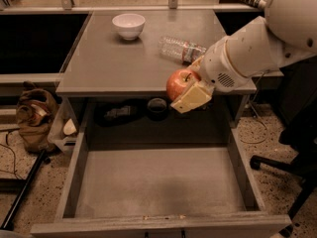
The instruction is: Pick apple from top drawer and place on counter
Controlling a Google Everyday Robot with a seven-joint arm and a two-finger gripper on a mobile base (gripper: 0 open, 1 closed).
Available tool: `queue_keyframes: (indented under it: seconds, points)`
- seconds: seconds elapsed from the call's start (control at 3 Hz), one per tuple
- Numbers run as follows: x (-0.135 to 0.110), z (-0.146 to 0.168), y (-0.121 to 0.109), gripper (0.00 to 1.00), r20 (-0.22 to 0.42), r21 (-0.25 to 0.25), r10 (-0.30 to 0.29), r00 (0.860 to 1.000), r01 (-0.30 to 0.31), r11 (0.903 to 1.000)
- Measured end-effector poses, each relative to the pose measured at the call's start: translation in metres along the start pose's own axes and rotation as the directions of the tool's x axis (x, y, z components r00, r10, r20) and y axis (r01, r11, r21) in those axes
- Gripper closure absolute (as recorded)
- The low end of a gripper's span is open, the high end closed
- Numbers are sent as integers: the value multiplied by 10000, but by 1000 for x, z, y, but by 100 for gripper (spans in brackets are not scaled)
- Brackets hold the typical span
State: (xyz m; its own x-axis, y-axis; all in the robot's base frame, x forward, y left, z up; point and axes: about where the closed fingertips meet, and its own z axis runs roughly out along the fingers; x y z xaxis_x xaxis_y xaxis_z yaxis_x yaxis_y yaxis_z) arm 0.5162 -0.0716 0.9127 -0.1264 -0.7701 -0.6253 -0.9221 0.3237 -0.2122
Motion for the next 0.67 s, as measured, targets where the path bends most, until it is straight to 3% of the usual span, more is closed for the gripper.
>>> queue_keyframes:
  seconds: [0.33, 0.67]
  points:
    - [-7, 11, -18, 100, 554, 460, 105, 9984, -131, 9989]
    - [-22, 40, -65, 100, 1394, 1076, 315, 9897, -467, 9931]
